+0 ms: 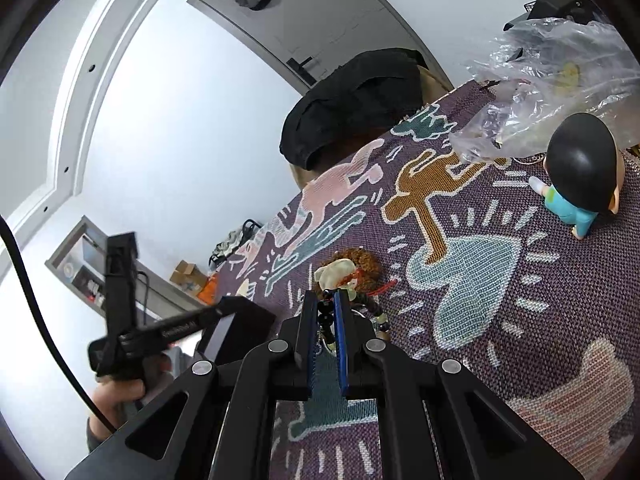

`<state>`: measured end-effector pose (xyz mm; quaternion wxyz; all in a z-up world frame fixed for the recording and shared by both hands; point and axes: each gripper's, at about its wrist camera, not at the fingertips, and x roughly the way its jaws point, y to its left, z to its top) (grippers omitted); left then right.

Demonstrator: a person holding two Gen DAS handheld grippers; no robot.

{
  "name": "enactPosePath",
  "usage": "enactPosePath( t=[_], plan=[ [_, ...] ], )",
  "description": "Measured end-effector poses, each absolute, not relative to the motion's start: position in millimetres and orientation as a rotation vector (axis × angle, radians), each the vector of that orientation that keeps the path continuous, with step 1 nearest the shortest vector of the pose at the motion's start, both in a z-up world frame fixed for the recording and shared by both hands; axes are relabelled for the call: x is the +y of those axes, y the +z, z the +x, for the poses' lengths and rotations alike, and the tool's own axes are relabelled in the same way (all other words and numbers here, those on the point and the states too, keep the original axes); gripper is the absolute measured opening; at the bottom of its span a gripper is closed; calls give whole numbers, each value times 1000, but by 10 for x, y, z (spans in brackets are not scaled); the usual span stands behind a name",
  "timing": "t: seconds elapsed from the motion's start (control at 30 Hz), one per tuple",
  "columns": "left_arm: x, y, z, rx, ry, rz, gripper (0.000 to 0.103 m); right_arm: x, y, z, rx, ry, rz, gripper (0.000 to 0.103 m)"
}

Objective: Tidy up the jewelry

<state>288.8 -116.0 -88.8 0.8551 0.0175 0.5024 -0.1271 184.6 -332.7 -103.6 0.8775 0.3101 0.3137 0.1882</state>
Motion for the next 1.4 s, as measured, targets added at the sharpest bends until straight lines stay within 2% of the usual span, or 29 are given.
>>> enactPosePath(
  t=[0.03,0.1,0.17,0.23,0.3,0.9,1.0,1.2,1.4],
  plan=[
    [-1173,-930,2880,1072,-271,34,1,-3332,-1038,1847,655,391,647,9],
    [-1190,-1044,2906,1112,-272,28,6,-3353,-1048,1847,656,386,648,9],
    [-1191,-1128,2926,1135,-270,23,19,-3385,-1070,1849,657,381,653,9],
    [-1182,-1174,2933,1140,-266,18,47,-3415,-1093,1849,658,376,659,9],
    [-1173,-1183,2930,1130,-257,19,56,-3440,-1119,1854,660,373,665,9],
    [-1214,-1337,2944,1076,-186,156,55,-3505,-1221,1855,673,358,689,9],
    [-1231,-1315,2915,1073,-208,146,46,-3506,-1224,1865,673,359,690,9],
    [-1312,-1404,2925,1095,-203,194,46,-3513,-1243,1878,676,357,693,9],
    [-1185,-1504,3005,1117,-209,119,42,-3559,-1258,1867,673,350,698,9]
  ],
)
